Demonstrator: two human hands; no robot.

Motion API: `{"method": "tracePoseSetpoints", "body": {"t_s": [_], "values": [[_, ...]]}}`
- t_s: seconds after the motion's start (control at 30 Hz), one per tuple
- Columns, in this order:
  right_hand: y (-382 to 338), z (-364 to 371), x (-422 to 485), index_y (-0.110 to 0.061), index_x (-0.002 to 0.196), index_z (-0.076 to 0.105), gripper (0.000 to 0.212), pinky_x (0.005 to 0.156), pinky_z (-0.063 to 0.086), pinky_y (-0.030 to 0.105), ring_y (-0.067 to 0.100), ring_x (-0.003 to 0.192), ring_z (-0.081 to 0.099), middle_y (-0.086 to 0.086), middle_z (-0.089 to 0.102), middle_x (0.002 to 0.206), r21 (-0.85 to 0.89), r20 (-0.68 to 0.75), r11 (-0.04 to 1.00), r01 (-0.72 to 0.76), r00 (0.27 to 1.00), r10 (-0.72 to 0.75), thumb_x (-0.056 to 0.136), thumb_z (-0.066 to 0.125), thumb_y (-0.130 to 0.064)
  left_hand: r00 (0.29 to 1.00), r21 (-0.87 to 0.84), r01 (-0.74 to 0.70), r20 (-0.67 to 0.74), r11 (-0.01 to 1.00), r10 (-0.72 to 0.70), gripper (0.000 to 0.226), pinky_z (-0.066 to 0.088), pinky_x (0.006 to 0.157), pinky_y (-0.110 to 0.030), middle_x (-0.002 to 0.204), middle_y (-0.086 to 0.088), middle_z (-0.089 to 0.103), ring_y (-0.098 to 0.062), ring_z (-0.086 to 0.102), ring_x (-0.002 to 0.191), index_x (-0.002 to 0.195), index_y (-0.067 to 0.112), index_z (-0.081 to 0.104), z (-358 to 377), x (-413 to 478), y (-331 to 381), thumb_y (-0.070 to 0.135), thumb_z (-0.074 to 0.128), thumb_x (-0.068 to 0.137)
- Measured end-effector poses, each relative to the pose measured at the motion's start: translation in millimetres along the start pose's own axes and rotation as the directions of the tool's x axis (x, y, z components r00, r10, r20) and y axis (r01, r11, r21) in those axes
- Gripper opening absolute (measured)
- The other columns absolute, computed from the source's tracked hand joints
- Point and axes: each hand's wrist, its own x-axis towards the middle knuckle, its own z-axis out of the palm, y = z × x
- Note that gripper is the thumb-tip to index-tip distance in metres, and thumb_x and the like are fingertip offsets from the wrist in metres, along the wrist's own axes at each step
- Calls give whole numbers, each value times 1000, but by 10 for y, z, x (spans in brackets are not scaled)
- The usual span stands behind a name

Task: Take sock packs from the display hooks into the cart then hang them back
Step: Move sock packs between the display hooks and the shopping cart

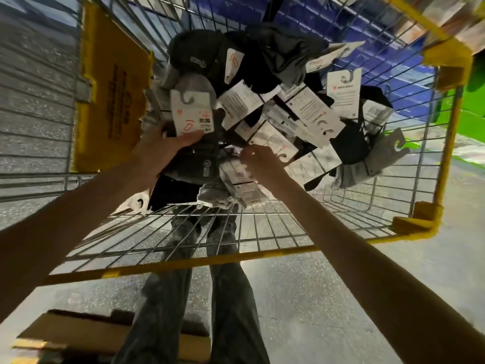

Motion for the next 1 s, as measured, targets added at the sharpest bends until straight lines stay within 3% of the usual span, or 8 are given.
{"method": "tracePoseSetpoints", "body": {"t_s": [0.13, 0.27, 0.37, 0.5, 0.63, 0.7, 0.8, 1.0], "values": [[315, 73, 166, -13, 140, 41, 68, 93, 48, 38, 32, 117, 55, 15, 54, 134, -628, 243, 774, 75, 965, 103, 84, 70, -39, 990, 39, -43, -131, 998, 48, 50, 48, 82, -21, 109, 15, 68, -2, 64, 97, 127, 20, 57, -189, 72, -93, 29, 77, 82], [546, 262, 264, -19, 154, 4, 108, 96, 48, 45, 38, 124, 51, 20, 42, 146, -748, 282, 657, 99, 942, 180, 77, 78, -34, 985, 46, -74, -156, 996, 80, 64, 52, 77, -14, 114, 15, 66, 2, 63, 99, 134, 15, 47, -177, 85, -136, 27, 80, 80], [613, 301, 322, -22, 154, -9, 115, 100, 47, 45, 39, 129, 46, 22, 25, 156, -698, 308, 711, 89, 933, 186, 78, 77, -33, 977, 64, -116, -171, 991, 126, 63, 42, 60, 3, 100, 24, 58, 18, 54, 80, 134, 13, 38, -95, 84, -144, 17, 76, 84], [513, 180, 273, -15, 152, 12, 86, 100, 41, 36, 33, 128, 44, 14, 37, 147, -463, 363, 886, 17, 916, 173, 87, 67, -32, 974, 98, -168, -134, 981, 180, 67, 43, 67, 2, 103, 23, 57, 20, 54, 83, 138, 11, 34, -69, 87, -184, 12, 75, 84], [233, -217, 77, -15, 136, 41, 43, 93, 48, 45, 28, 113, 53, 10, 54, 124, -114, 497, 985, -133, 850, 172, 101, 40, -39, 958, 241, -268, -37, 933, 284, 70, 53, 95, -23, 126, 18, 53, 2, 53, 115, 136, 26, 33, -83, 22, -203, 17, 78, 82], [134, -459, -23, -14, 131, 46, 45, 92, 51, 47, 32, 114, 54, 15, 55, 125, 51, 516, 971, -234, 839, 175, 98, 39, -44, 945, 247, -324, 42, 913, 324, 75, 54, 82, -12, 124, 33, 50, 5, 51, 115, 137, 42, 28, -57, -33, -152, 12, 74, 86], [61, -763, -155, -12, 130, 48, 49, 90, 52, 44, 33, 110, 55, 15, 57, 114, 185, 537, 926, -329, 823, 185, 93, 41, -43, 901, 355, -418, 41, 836, 432, 89, 43, 72, 4, 153, 8, 39, -4, 42, 128, 141, 57, 6, -13, -86, -15, 14, 66, 92], [-191, -1187, -428, -15, 102, 63, 34, 77, 52, 30, 17, 83, 69, 1, 72, 83, 182, 528, 960, -210, 845, 85, 79, 58, -40, 772, 667, -528, 118, 526, 625, 57, 40, 108, -37, 150, -20, 36, -30, 41, 136, 150, 38, 32, -30, -126, 191, 12, 48, 102]]}}
